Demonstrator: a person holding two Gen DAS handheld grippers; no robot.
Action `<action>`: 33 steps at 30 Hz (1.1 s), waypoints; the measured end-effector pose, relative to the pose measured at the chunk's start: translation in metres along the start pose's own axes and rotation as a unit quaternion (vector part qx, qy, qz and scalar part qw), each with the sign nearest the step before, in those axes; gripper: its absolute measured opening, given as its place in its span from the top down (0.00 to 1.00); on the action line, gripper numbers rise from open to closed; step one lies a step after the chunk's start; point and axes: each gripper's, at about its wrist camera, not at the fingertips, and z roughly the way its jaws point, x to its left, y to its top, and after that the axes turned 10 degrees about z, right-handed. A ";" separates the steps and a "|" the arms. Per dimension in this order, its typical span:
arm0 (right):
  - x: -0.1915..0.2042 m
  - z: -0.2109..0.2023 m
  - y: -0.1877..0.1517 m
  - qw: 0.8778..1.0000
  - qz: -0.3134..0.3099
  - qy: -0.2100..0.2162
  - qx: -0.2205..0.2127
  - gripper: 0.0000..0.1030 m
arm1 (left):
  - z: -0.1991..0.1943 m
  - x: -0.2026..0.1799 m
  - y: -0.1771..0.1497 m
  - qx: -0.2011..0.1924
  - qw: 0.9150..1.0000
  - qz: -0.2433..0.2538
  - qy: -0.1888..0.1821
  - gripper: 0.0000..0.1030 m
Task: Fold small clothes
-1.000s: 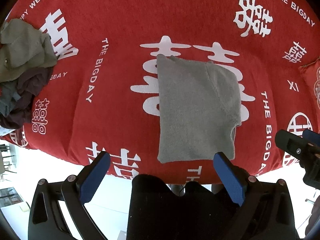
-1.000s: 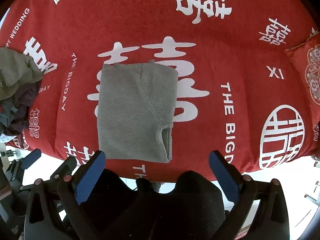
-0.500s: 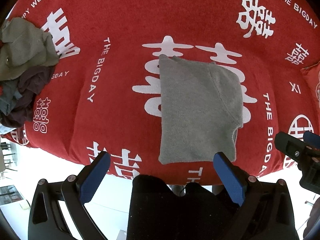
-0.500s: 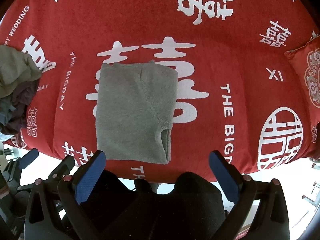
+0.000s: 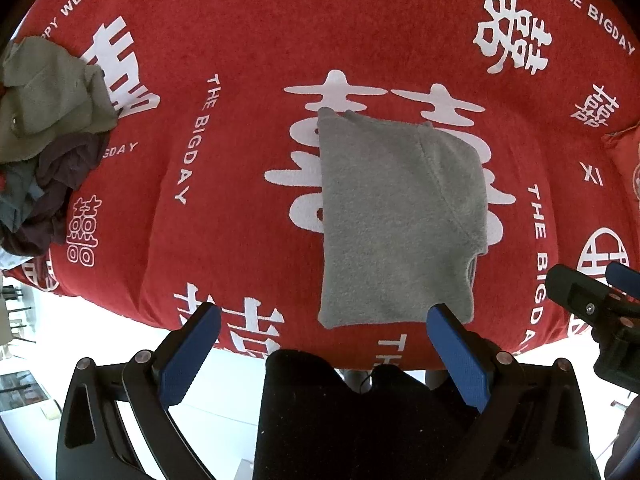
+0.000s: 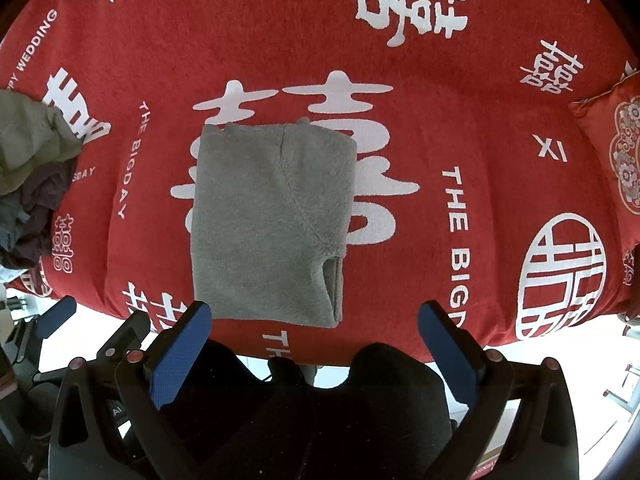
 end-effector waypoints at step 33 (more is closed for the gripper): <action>-0.001 -0.001 0.002 1.000 -0.006 -0.011 -0.005 0.00 | -0.002 0.002 -0.001 -0.010 1.000 -0.001 0.001 0.00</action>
